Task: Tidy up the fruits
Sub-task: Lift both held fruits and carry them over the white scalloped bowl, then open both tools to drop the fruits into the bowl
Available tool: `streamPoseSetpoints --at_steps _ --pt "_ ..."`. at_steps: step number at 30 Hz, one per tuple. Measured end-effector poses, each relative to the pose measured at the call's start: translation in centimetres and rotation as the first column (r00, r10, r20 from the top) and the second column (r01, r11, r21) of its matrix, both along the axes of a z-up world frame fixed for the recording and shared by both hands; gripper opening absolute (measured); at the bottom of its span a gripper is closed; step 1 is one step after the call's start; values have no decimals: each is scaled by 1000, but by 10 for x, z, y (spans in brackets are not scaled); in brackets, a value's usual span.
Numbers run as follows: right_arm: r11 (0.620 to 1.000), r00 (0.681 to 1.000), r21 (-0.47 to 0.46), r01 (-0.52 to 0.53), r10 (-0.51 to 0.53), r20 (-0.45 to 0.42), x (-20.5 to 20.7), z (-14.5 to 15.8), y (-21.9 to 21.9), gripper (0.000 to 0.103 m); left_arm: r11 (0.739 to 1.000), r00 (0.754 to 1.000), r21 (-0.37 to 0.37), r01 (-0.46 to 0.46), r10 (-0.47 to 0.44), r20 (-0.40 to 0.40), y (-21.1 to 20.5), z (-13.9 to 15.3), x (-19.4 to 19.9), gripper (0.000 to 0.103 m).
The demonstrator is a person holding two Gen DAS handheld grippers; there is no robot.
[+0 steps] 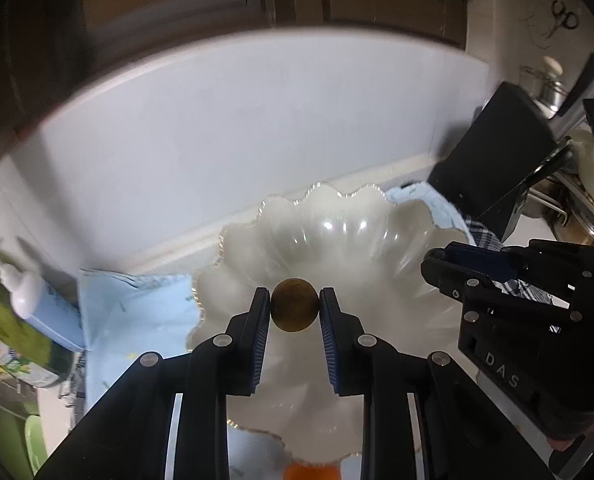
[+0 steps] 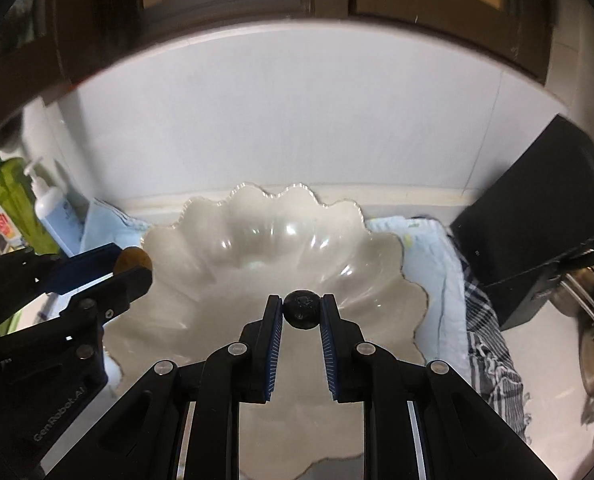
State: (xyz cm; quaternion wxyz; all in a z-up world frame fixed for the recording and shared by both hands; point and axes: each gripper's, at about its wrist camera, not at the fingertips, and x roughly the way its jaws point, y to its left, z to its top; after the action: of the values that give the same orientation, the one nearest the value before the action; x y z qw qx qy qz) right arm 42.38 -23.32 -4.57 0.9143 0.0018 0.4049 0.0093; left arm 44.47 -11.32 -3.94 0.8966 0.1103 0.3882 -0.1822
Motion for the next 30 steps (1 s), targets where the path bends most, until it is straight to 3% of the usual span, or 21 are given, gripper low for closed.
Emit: streamPoseSetpoints --at_steps 4,10,13,14,21,25,30 --pt "1000 998 -3 -4 4 -60 15 -16 -4 21 1000 998 3 -13 13 -68 -4 -17 18 26" --pt "1000 993 12 -13 15 -117 28 -32 -11 22 1000 996 22 -15 17 -88 -8 -29 26 31" --pt "999 991 34 -11 15 -135 31 -36 -15 36 1000 996 19 -20 22 -86 -8 -28 27 44" --pt "999 991 38 -1 6 -134 31 -36 -16 42 999 997 24 -23 25 -80 -8 -27 26 45" --pt "998 994 59 37 -31 -106 20 -24 -25 43 997 997 43 -68 69 -46 0 -13 18 61" --pt "996 996 66 66 -62 -64 5 -8 -25 50 995 996 32 -94 94 0 7 2 3 69" --pt "993 997 88 77 -78 -1 -22 13 -23 50 995 993 43 -93 90 70 16 22 -26 70"
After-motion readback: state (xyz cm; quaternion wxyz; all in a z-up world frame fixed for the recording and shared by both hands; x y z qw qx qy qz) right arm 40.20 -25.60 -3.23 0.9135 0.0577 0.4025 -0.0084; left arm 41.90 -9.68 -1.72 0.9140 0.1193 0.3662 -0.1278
